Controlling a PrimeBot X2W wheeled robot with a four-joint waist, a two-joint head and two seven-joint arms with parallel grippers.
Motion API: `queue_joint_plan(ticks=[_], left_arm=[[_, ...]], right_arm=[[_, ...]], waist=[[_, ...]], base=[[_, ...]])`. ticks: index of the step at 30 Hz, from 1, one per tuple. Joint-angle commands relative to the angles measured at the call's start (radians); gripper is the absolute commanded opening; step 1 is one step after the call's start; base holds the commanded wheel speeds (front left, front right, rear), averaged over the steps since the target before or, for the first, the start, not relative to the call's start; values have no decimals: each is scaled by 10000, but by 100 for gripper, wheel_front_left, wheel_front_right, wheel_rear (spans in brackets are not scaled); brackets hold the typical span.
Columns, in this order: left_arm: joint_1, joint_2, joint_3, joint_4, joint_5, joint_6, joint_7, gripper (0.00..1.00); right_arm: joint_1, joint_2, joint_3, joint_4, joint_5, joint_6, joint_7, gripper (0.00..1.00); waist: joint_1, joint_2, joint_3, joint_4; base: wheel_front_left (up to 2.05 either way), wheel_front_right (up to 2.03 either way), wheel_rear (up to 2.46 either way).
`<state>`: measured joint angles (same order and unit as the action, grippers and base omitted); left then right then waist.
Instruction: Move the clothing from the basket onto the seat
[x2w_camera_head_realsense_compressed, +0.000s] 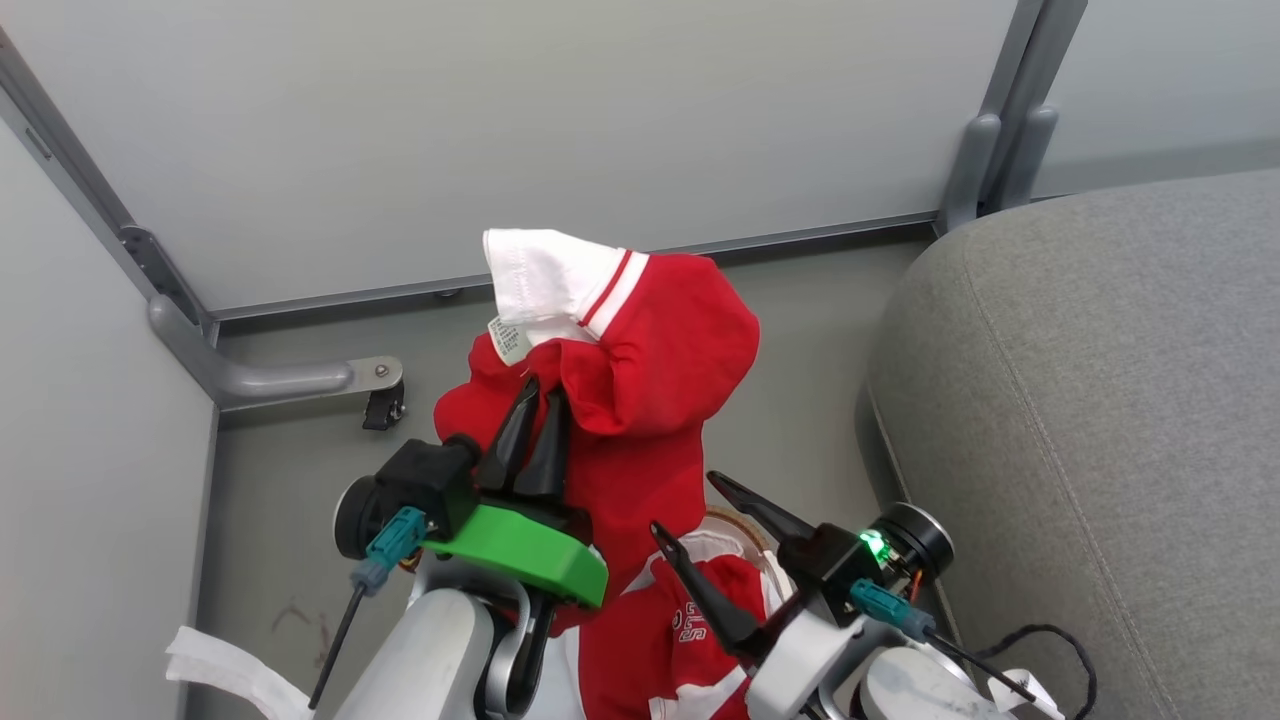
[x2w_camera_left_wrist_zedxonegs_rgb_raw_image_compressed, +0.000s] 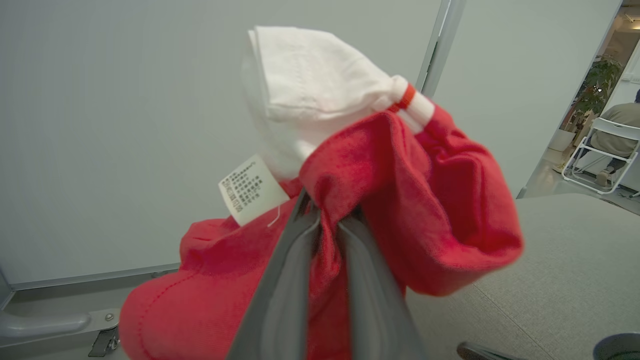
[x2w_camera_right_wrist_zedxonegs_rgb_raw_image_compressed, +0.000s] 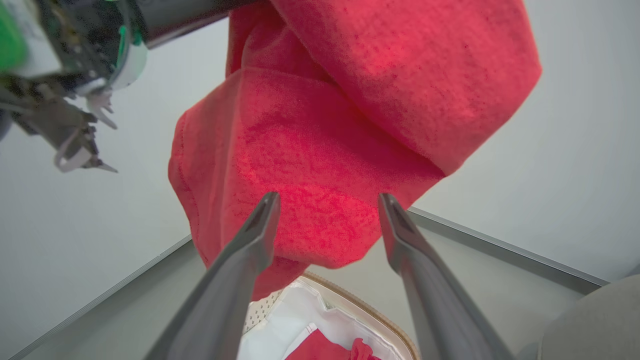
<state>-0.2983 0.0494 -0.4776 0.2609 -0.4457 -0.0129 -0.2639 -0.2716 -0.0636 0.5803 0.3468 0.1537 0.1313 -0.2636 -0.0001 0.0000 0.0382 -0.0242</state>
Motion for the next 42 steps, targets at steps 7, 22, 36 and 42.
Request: queue_joint_plan(ticks=[7, 22, 36, 42], left_arm=[[-293, 24, -371, -66, -245, 77, -9, 0], [-822, 22, -1462, -316, -754, 170, -9, 0], [-1306, 21, -2469, -641, -1296, 322, -9, 0], [-1370, 21, -2512, -613, -1363, 360, -9, 0]], right_arm=[[-850, 115, 664, 39, 660, -8, -16, 100], [-1540, 103, 674, 1077, 345, -10, -16, 100], [-1848, 100, 573, 1546, 366, -10, -16, 34], [-2114, 99, 647, 1938, 817, -10, -16, 0]], waist=[[1, 0, 236, 327], [1, 0, 679, 1176], [1, 0, 1072, 1476], [1, 0, 1141, 1503]], base=[[0, 0, 0], [0, 0, 0], [0, 0, 0], [0, 0, 0]])
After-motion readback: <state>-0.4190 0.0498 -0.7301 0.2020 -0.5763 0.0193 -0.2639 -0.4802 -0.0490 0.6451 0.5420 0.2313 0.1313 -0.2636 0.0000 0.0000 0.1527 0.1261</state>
